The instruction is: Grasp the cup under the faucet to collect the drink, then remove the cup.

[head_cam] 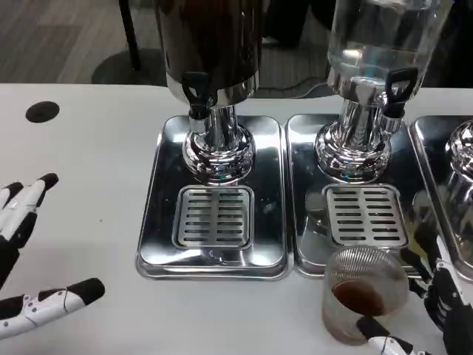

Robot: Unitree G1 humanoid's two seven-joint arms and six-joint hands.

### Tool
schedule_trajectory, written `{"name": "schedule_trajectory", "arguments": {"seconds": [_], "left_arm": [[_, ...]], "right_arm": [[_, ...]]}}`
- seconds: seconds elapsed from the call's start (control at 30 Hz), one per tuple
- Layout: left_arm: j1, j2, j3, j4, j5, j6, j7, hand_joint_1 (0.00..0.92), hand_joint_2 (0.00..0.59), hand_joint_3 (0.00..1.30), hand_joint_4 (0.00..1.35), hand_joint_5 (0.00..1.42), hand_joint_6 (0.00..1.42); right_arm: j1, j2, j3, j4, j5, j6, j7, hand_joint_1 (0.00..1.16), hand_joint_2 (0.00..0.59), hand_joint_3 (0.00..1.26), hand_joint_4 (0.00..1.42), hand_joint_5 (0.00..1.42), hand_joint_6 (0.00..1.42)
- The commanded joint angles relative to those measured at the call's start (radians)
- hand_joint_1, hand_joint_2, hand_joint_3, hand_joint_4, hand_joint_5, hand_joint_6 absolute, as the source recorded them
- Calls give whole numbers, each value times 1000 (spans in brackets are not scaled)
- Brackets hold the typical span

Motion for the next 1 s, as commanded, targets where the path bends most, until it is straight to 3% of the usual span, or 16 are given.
{"name": "schedule_trajectory", "arguments": {"seconds": [0.03, 0.27, 0.67, 0.87, 1.0], "left_arm": [[-1, -2, -1, 4, 15, 6, -1, 0, 37, 0, 0, 0, 0], [3, -2, 2, 2, 14, 5, -1, 0, 37, 0, 0, 0, 0], [1, -13, -7, 14, 22, 2, 6, 0, 37, 0, 0, 0, 0], [8, -21, -4, 28, 20, -9, 17, 0, 37, 0, 0, 0, 0], [22, -32, 0, 47, 15, -24, 36, 0, 37, 0, 0, 0, 0]], "right_arm": [[12, -4, -10, -12, 19, 6, 10, 835, 179, 0, 0, 85, 227], [17, -4, -14, -12, 35, 0, 21, 835, 181, 0, 0, 85, 226], [53, -24, -55, -114, 116, 20, 62, 827, 192, 0, 0, 98, 236], [36, -34, -95, -129, 147, 63, 67, 763, 266, 55, 43, 133, 242], [10, -28, -133, -142, 131, 108, 39, 698, 350, 109, 109, 153, 221]]}}
